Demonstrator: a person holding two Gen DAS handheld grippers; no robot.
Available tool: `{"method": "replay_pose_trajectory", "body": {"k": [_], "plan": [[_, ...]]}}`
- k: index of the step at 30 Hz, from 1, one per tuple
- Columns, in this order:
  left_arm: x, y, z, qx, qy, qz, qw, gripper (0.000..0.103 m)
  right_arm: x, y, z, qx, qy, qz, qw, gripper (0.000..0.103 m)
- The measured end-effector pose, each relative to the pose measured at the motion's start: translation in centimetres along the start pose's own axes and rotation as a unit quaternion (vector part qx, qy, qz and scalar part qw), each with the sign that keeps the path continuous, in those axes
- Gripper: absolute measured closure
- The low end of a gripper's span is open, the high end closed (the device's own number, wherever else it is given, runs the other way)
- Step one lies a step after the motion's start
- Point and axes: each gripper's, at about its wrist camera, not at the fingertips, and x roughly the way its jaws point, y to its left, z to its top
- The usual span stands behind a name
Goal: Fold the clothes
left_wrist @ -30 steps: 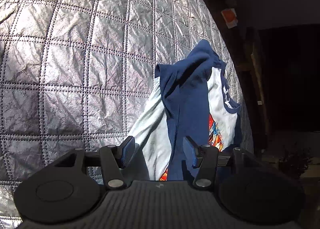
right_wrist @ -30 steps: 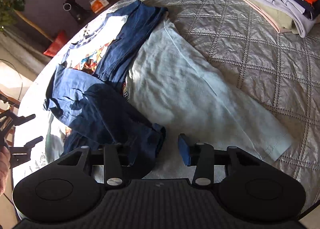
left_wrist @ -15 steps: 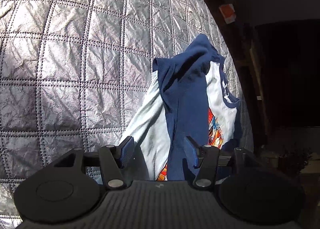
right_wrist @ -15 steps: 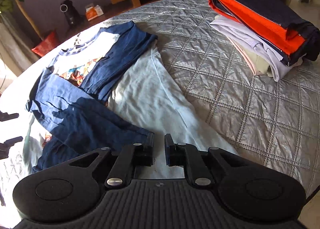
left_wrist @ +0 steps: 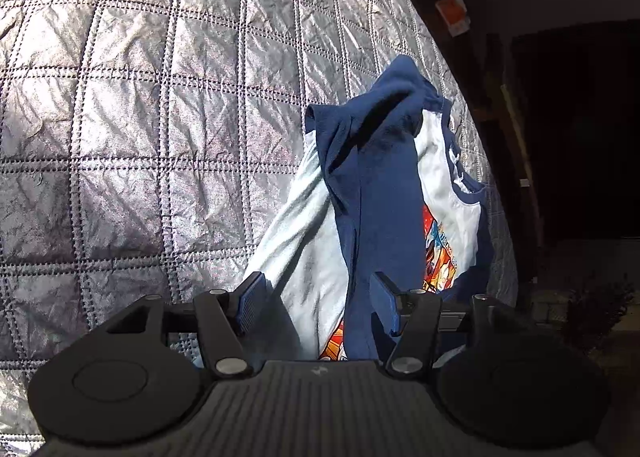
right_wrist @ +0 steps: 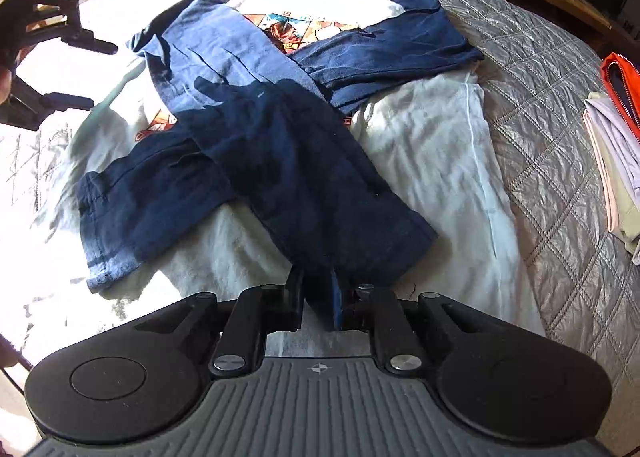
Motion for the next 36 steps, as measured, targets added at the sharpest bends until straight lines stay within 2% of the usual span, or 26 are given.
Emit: {"method": "replay_pose_trajectory", "body": {"k": [2, 4, 6, 8, 11, 12, 14, 16, 19, 22, 24, 27, 29, 33, 36], "plan": [[-0.3, 0.0, 0.1, 0.007, -0.004, 0.003, 1.0, 0.046, -0.5, -0.3, -0.3, -0.022, 0.012, -0.003, 1.0, 0.091], [-0.7, 0.0, 0.0, 0.019, -0.01, 0.008, 0.9997, 0.045, -1.6, -1.4, -0.7, -0.011, -0.004, -0.009, 1.0, 0.084], [-1.2, 0.1, -0.5, 0.044, -0.016, 0.022, 0.9987, 0.044, -2.8, -3.3, -1.4, 0.027, -0.018, -0.012, 0.999, 0.075], [-1.8, 0.2, -1.2, 0.074, -0.022, 0.04, 0.9962, 0.041, -3.9, -5.2, -2.0, 0.065, -0.032, -0.014, 0.997, 0.071], [-2.7, 0.3, -3.0, 0.127, -0.029, 0.073, 0.9888, 0.039, -5.5, -7.6, -3.3, 0.116, -0.051, -0.011, 0.992, 0.071], [-3.0, 0.4, -3.6, 0.145, -0.032, 0.083, 0.9855, 0.038, -6.0, -8.2, -3.9, 0.132, -0.06, -0.009, 0.989, 0.064], [-4.0, 0.9, -5.1, 0.165, -0.026, 0.085, 0.9823, 0.035, -6.7, -9.1, -5.0, 0.162, -0.074, -0.002, 0.984, 0.049], [-5.0, 1.4, -6.7, 0.183, -0.017, 0.08, 0.9797, 0.03, -7.2, -9.8, -6.0, 0.182, -0.086, 0.005, 0.98, 0.051], [-6.6, 1.8, -9.4, 0.236, -0.026, 0.107, 0.9654, 0.028, -7.6, -11.4, -7.4, 0.219, -0.105, 0.012, 0.97, 0.051], [-7.9, 2.5, -11.7, 0.27, -0.031, 0.127, 0.9539, 0.026, -7.7, -14.4, -9.4, 0.289, -0.124, 0.021, 0.949, 0.048], [-8.3, 3.3, -12.2, 0.255, -0.027, 0.12, 0.9591, 0.025, -7.4, -16.3, -10.8, 0.33, -0.124, 0.026, 0.935, 0.045], [-8.7, 4.6, -12.9, 0.228, -0.019, 0.108, 0.9675, 0.023, -6.4, -18.0, -12.5, 0.349, -0.108, 0.028, 0.931, 0.041], [-9.0, 5.5, -13.4, 0.21, -0.014, 0.1, 0.9726, 0.023, -5.8, -18.1, -13.2, 0.35, -0.108, 0.043, 0.929, 0.041], [-9.6, 6.5, -13.8, 0.185, -0.016, 0.082, 0.9792, 0.022, -5.1, -18.6, -14.3, 0.386, -0.128, 0.077, 0.91, 0.04], [-9.9, 6.6, -13.8, 0.174, -0.017, 0.065, 0.9825, 0.016, -4.8, -18.7, -14.1, 0.378, -0.136, 0.081, 0.912, 0.04]]}}
